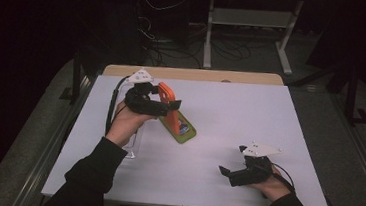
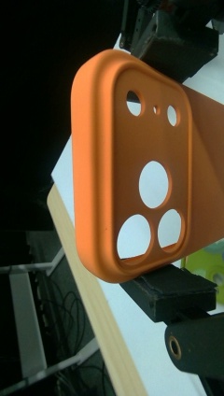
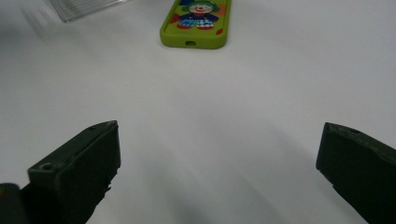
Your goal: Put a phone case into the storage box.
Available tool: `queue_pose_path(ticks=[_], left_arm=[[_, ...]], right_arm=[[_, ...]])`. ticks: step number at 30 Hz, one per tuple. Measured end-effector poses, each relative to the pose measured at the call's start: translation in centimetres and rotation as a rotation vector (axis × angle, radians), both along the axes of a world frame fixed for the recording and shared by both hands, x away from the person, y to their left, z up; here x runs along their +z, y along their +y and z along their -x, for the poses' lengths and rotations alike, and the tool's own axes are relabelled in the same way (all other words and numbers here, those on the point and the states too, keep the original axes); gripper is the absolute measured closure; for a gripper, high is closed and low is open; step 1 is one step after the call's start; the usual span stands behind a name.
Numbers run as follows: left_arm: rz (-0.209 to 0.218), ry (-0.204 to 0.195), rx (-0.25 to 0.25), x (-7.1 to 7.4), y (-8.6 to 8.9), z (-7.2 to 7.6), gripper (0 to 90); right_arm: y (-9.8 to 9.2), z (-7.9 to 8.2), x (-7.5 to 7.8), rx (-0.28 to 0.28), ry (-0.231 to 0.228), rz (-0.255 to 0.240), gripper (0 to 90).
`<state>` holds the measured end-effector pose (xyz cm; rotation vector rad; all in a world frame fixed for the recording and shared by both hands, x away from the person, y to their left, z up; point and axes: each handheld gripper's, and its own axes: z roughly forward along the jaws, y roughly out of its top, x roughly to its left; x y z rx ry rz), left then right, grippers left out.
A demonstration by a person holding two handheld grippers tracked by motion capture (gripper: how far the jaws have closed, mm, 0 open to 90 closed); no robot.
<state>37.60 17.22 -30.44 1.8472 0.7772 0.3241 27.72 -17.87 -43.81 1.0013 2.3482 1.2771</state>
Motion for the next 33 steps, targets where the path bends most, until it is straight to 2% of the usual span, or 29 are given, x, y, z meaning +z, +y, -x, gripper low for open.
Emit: queue_pose_path(ticks=[1, 5, 9, 12, 15, 17, 20, 23, 28, 31, 33], left_arm=[[-0.010, -0.002, 0.006, 0.2, 0.3, -0.1, 15.7], [-0.013, -0.013, 0.021, 0.7, 1.2, -0.5, 15.8], [-0.012, -0.019, 0.044, 1.4, 2.3, -1.0, 15.7], [-0.016, -0.037, 0.065, 2.0, 3.1, -1.4, 15.8], [-0.006, -0.052, 0.083, 2.6, 3.8, -1.8, 15.8], [-0.014, -0.054, 0.100, 3.0, 4.3, -2.1, 15.8], [-0.027, -0.076, 0.133, 3.4, 4.9, -2.7, 15.8], [-0.012, -0.079, 0.170, 3.7, 5.7, -3.5, 15.8], [-0.042, -0.099, 0.248, 4.0, 6.8, -4.6, 15.7], [-0.034, -0.091, 0.290, 4.0, 7.4, -5.5, 15.8], [-0.065, -0.096, 0.322, 4.0, 7.6, -6.1, 15.8]], right_arm=[[-0.1, 0.0, -0.1, 0.000, 0.003, -0.002, 0.0], [-0.5, 0.0, -0.1, -0.001, -0.007, 0.008, 0.0], [-0.6, -0.2, -0.1, -0.009, -0.008, -0.001, 0.0], [-0.6, -0.2, -0.1, -0.008, 0.000, 0.003, 0.0], [-0.5, -0.1, -0.1, -0.002, -0.013, 0.007, 0.0], [-0.6, -0.2, -0.1, -0.007, -0.001, 0.003, 0.0], [-0.6, -0.2, -0.1, -0.009, -0.006, 0.003, 0.0], [-0.6, -0.2, 0.0, -0.013, -0.004, -0.002, 0.0], [-0.6, -0.1, 0.1, -0.011, -0.010, 0.001, 0.0], [-0.7, -0.1, 0.2, -0.011, -0.017, -0.008, 0.0], [-0.7, -0.2, 0.1, -0.015, -0.008, -0.009, 0.0]])
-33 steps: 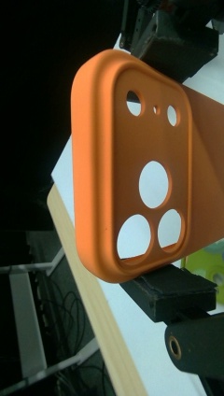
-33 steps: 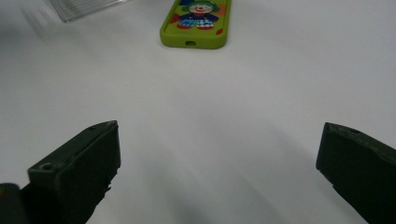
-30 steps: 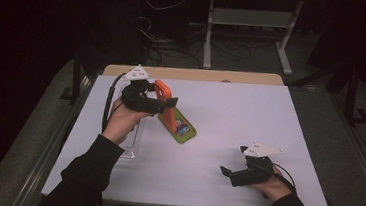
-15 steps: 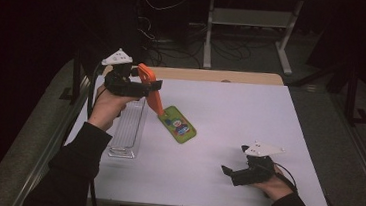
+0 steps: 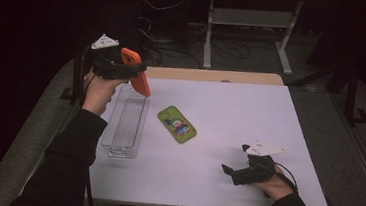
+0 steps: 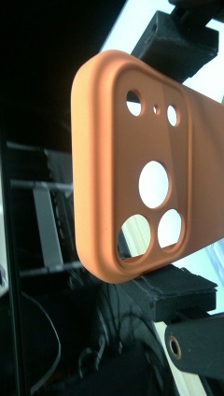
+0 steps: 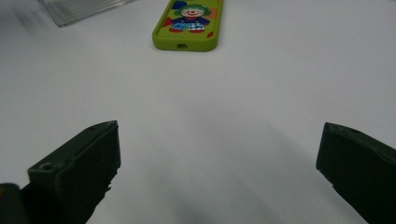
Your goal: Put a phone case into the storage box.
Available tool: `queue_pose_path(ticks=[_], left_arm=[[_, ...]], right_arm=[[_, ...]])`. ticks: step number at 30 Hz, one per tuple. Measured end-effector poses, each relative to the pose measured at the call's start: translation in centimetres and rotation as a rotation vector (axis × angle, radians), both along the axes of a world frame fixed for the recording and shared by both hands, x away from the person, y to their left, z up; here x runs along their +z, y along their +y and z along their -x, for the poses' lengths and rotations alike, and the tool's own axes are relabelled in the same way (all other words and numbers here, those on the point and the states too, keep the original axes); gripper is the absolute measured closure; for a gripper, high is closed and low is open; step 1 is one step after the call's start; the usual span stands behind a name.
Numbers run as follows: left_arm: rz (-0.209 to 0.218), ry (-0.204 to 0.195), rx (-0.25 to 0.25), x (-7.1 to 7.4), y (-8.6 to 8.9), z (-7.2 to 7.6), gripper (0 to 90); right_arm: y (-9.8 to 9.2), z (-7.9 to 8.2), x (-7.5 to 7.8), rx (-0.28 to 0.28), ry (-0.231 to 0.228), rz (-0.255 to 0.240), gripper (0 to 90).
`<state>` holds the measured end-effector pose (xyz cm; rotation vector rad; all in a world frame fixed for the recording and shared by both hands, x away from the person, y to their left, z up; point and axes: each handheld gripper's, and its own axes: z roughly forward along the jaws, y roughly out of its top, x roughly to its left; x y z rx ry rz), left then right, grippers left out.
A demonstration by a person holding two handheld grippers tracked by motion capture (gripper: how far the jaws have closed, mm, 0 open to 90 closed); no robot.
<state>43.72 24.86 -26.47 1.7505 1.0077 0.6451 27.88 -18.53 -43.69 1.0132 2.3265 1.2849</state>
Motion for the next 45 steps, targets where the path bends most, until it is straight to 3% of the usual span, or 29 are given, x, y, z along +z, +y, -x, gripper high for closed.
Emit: queue_pose_path(ticks=[6, 16, 24, 29, 32, 45], left_arm=[[-0.019, 0.007, 0.102, -1.1, 0.4, -1.6, 15.7], [-0.049, 0.068, 0.256, -3.8, -0.1, -4.1, 15.6], [-0.137, 0.082, 0.327, -5.5, -1.3, -5.5, 15.5], [-0.134, 0.107, 0.371, -6.8, -1.4, -6.2, 15.5], [-0.154, 0.116, 0.395, -7.3, -1.3, -6.5, 15.4], [-0.174, 0.161, 0.441, -9.2, -1.0, -7.5, 15.2]], right_arm=[[0.1, 0.1, 0.2, 0.013, -0.014, 0.000, 0.0], [0.0, 0.1, 0.4, 0.012, -0.021, -0.007, 0.0], [0.1, 0.2, 0.4, 0.014, -0.019, -0.007, 0.0], [0.0, 0.2, 0.4, 0.015, -0.017, -0.010, 0.0], [0.0, 0.2, 0.4, 0.016, -0.017, -0.010, 0.0], [0.1, 0.3, 0.4, 0.013, -0.019, -0.008, 0.0]])
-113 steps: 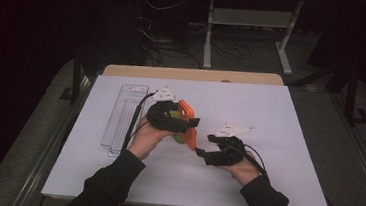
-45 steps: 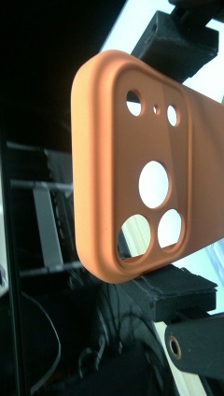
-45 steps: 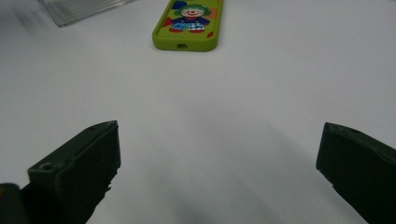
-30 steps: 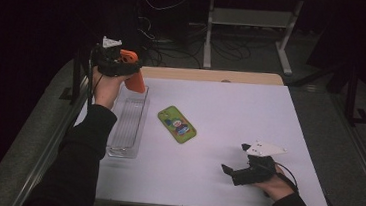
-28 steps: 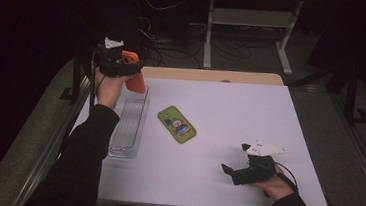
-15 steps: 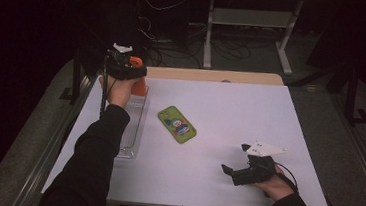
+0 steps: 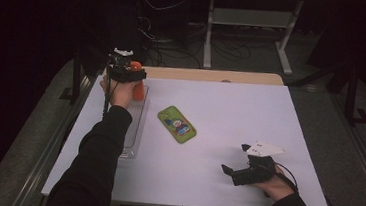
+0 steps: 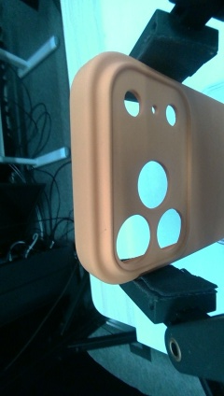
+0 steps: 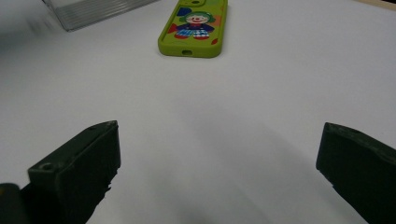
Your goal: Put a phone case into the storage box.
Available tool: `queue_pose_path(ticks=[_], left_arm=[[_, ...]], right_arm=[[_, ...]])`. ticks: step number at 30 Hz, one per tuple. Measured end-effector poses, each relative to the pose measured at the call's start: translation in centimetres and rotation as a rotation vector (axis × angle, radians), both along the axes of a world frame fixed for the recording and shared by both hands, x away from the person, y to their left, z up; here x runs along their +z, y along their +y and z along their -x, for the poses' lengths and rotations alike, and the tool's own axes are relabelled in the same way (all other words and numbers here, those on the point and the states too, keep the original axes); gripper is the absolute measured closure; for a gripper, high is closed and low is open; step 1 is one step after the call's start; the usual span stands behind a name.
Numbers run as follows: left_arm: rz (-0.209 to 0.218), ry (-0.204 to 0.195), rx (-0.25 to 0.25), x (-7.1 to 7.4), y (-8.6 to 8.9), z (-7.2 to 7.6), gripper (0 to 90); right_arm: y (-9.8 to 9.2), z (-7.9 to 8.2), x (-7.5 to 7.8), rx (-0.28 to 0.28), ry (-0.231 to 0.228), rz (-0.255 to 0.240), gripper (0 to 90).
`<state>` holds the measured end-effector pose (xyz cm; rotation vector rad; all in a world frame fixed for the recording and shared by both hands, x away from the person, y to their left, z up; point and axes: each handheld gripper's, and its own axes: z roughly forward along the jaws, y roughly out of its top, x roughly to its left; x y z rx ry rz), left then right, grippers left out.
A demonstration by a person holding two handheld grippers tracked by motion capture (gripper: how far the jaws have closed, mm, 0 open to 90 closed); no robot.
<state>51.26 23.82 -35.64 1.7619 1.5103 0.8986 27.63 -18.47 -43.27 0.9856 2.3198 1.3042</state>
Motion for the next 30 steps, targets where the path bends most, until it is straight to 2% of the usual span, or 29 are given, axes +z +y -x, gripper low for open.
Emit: queue_pose_path(ticks=[2, 3, 5, 10, 13, 15, 20, 22, 24, 28, 30], left_arm=[[0.011, 0.004, 0.006, -0.3, 0.0, -0.2, 15.1], [-0.003, 0.015, -0.001, -0.4, 0.0, -0.2, 15.1], [-0.003, 0.018, 0.007, -0.6, -0.2, -0.3, 15.0], [0.001, 0.004, 0.024, -1.3, -0.2, -0.3, 14.7], [-0.009, 0.026, 0.016, -1.8, -0.1, -0.3, 14.5], [-0.003, 0.007, 0.018, -1.9, -0.2, -0.3, 14.4], [-0.006, 0.010, 0.010, -2.1, -0.3, -0.4, 13.4], [0.013, 0.018, 0.012, -2.3, -0.4, -0.5, 9.2], [0.010, 0.041, -0.001, -2.3, -0.4, -0.5, 2.6], [0.037, 0.020, -0.021, -2.0, -0.4, -0.4, 0.0], [0.027, 0.012, -0.038, -1.6, -0.3, -0.3, 0.0]], right_arm=[[0.0, 0.0, 0.0, 0.002, -0.001, -0.002, 0.0], [0.0, 0.1, 0.0, 0.002, 0.000, -0.004, 0.0], [0.0, 0.0, 0.0, 0.001, -0.002, -0.002, 0.0], [0.0, 0.1, 0.1, 0.002, -0.003, -0.002, 0.0], [0.0, 0.1, 0.1, -0.002, -0.001, -0.003, 0.0], [-0.1, 0.1, 0.1, -0.001, -0.001, -0.003, 0.0], [0.0, 0.1, 0.0, 0.000, -0.002, 0.000, 0.0], [0.0, 0.1, 0.0, -0.001, -0.002, 0.001, 0.0], [0.0, 0.1, 0.0, 0.001, -0.005, 0.001, 0.0], [0.0, 0.1, 0.0, 0.002, -0.007, 0.004, 0.0], [0.0, 0.1, 0.1, 0.002, -0.008, 0.002, 0.0]])
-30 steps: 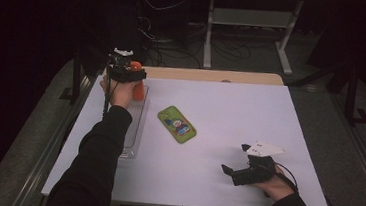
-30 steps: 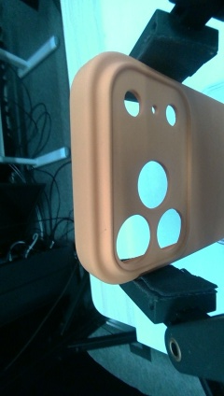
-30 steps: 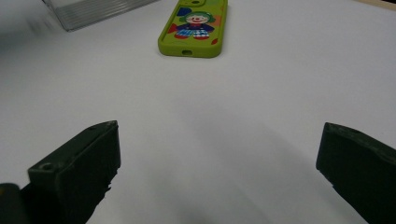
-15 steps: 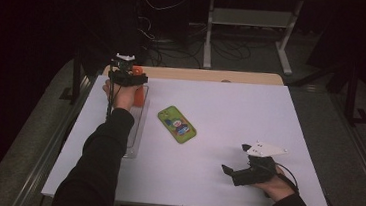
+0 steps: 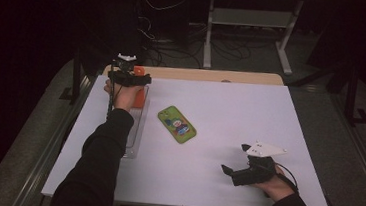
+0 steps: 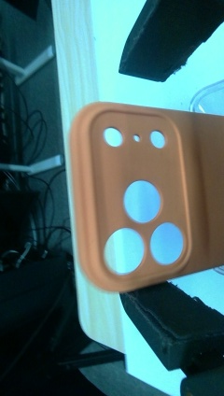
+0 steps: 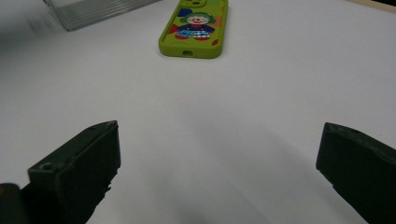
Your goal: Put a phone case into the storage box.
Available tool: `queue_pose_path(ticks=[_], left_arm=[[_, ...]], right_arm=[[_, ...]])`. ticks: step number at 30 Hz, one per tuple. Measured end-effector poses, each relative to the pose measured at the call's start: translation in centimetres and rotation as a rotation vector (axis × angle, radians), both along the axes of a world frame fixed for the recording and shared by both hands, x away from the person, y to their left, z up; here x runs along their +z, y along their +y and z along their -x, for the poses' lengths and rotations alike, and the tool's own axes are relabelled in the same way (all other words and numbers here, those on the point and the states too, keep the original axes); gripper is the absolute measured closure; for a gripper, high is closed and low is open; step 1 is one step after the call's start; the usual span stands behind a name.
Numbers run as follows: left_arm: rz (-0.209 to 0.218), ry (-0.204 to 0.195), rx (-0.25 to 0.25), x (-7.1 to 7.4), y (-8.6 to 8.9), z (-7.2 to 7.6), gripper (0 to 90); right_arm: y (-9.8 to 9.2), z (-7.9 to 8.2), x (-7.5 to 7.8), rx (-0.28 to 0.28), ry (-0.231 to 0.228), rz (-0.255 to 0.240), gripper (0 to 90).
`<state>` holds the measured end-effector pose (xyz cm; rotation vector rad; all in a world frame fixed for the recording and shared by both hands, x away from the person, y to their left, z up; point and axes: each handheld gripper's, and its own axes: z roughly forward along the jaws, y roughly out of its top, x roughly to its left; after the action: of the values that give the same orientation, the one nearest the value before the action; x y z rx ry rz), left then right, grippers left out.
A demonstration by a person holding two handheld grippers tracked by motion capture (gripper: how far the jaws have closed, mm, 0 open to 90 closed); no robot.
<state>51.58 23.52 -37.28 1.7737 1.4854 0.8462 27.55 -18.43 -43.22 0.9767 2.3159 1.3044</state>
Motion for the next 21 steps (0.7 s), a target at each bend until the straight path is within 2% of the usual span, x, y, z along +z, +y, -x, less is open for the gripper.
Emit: queue_pose_path(ticks=[8, 10, 11, 12, 20, 21], left_arm=[[0.021, -0.017, -0.023, 2.3, 1.4, 1.0, 0.0], [0.025, 0.000, -0.055, 2.9, 1.8, 1.5, 0.0], [0.041, 0.004, -0.069, 3.1, 1.8, 1.7, 0.0], [0.036, 0.018, -0.093, 3.3, 2.0, 1.9, 0.0], [0.047, 0.031, -0.211, 4.7, 1.9, 3.7, 0.0], [0.061, 0.034, -0.222, 4.7, 1.8, 3.9, 0.0]], right_arm=[[0.0, 0.0, 0.0, 0.001, 0.002, 0.001, 0.0], [0.0, 0.0, 0.0, -0.002, 0.008, 0.000, 0.0], [0.0, 0.0, 0.0, -0.002, 0.010, 0.000, 0.0], [0.0, 0.0, 0.0, -0.002, 0.009, 0.000, 0.0], [-0.1, 0.0, -0.1, -0.004, 0.011, 0.001, 0.0], [0.0, 0.0, -0.1, -0.004, 0.011, 0.001, 0.0]])
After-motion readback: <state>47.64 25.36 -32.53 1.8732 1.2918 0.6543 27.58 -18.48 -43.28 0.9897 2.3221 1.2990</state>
